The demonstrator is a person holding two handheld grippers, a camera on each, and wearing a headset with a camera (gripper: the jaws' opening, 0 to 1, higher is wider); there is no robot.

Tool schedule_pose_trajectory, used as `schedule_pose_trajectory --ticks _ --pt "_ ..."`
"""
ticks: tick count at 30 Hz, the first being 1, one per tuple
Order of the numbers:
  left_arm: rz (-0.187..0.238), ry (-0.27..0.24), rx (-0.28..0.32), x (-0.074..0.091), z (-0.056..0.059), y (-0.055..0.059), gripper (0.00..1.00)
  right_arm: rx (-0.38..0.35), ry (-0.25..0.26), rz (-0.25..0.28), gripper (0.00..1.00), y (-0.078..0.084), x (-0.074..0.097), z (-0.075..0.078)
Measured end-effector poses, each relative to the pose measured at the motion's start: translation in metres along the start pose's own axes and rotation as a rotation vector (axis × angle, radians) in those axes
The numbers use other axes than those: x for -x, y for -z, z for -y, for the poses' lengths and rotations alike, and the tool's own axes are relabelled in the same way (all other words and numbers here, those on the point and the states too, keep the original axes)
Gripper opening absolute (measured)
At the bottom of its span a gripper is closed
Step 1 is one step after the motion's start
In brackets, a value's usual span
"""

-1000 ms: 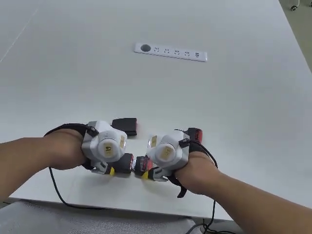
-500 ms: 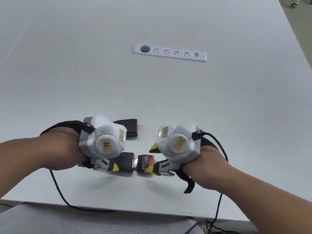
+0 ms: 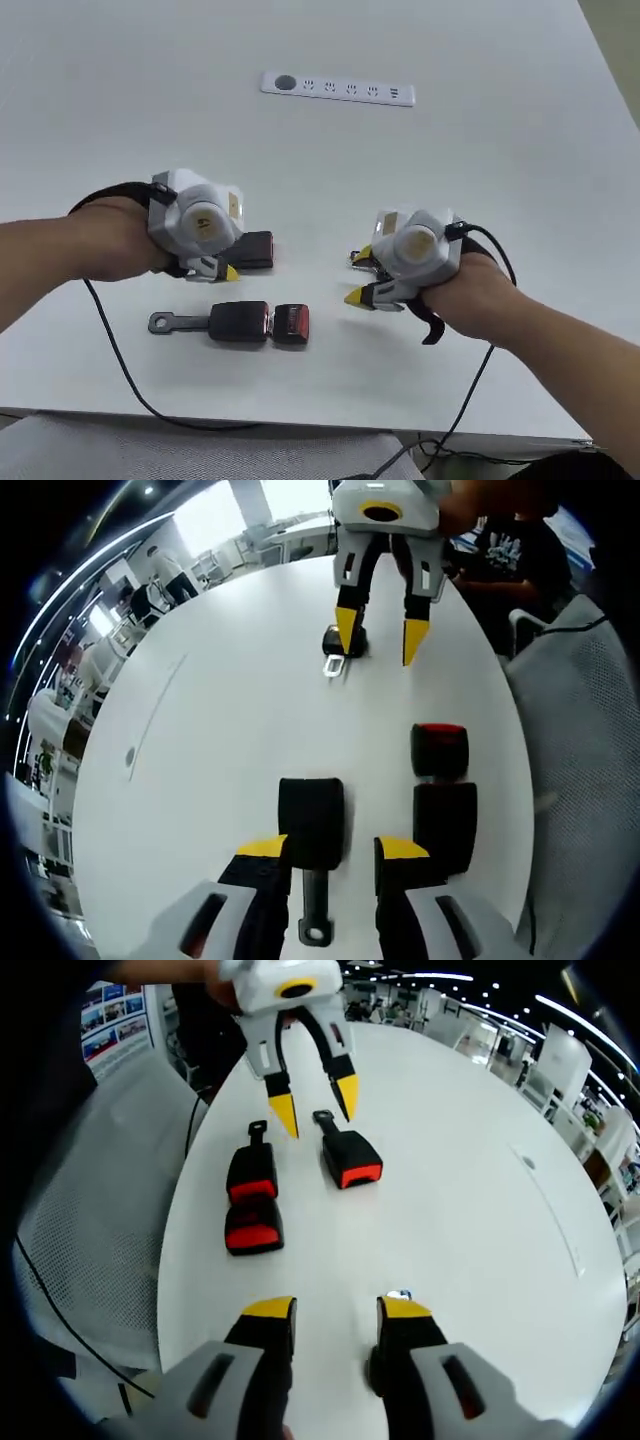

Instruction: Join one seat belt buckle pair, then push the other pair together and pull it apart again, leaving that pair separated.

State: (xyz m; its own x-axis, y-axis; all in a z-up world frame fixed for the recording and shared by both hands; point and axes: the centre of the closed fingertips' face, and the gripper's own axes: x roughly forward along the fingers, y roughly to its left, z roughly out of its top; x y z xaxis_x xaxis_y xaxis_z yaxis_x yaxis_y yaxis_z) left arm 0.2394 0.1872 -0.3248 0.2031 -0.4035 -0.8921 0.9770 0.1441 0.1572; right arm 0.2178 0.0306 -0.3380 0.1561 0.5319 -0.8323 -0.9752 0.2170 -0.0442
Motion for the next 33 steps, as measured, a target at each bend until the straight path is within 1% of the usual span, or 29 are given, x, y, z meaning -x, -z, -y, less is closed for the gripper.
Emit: schedule_pose_trajectory --ticks 2,5,7,10,13,16,18,21,23,26,27,28,29,33 --pt "-0.009 -0.005 -0.005 0.0 -0.006 0.001 0.34 -0.008 0.018 -0.006 0.33 0.006 0.004 0.009" --pt "-0.012 -0.001 -0.002 -0.001 -0.01 0.0 0.35 -0.023 0.036 -0.015 0.33 0.017 0.01 0.023" --pt "-0.018 0.008 -0.002 -0.003 -0.01 0.001 0.35 -0.03 0.042 -0.036 0.33 0.027 0.012 0.032" --pt "-0.026 0.026 -0.012 -0.009 -0.01 0.002 0.35 -0.044 0.04 -0.054 0.33 0.037 0.014 0.039" --pt "-0.031 0.046 -0.015 -0.016 -0.01 0.003 0.34 -0.038 0.035 -0.074 0.34 0.044 0.014 0.041" --pt "-0.037 0.053 -0.036 -0.022 -0.01 0.004 0.33 -0.037 0.022 -0.092 0.34 0.05 0.012 0.044" --pt "-0.038 0.059 -0.036 -0.024 -0.011 0.005 0.33 -0.036 0.017 -0.102 0.33 0.054 0.011 0.045" --pt "-0.038 0.069 -0.039 -0.027 -0.012 0.007 0.33 -0.03 0.002 -0.11 0.34 0.055 0.009 0.044" --pt "-0.039 0.083 -0.044 -0.029 -0.011 0.008 0.33 -0.01 -0.01 -0.118 0.34 0.056 0.006 0.044" --pt "-0.038 0.101 -0.066 -0.03 -0.01 0.008 0.32 0.01 -0.026 -0.132 0.34 0.058 0.003 0.043" --pt "-0.039 0.105 -0.077 -0.031 -0.01 0.009 0.32 0.032 -0.034 -0.151 0.34 0.061 0.001 0.043" --pt "-0.043 0.107 -0.085 -0.032 -0.01 0.009 0.32 0.044 -0.038 -0.156 0.33 0.061 0.0 0.043" --pt "-0.049 0.109 -0.103 -0.032 -0.01 0.009 0.32 0.036 -0.044 -0.156 0.33 0.06 0.0 0.043" --pt "-0.066 0.107 -0.128 -0.036 -0.009 0.011 0.32 0.046 -0.064 -0.154 0.33 0.057 0.003 0.039"
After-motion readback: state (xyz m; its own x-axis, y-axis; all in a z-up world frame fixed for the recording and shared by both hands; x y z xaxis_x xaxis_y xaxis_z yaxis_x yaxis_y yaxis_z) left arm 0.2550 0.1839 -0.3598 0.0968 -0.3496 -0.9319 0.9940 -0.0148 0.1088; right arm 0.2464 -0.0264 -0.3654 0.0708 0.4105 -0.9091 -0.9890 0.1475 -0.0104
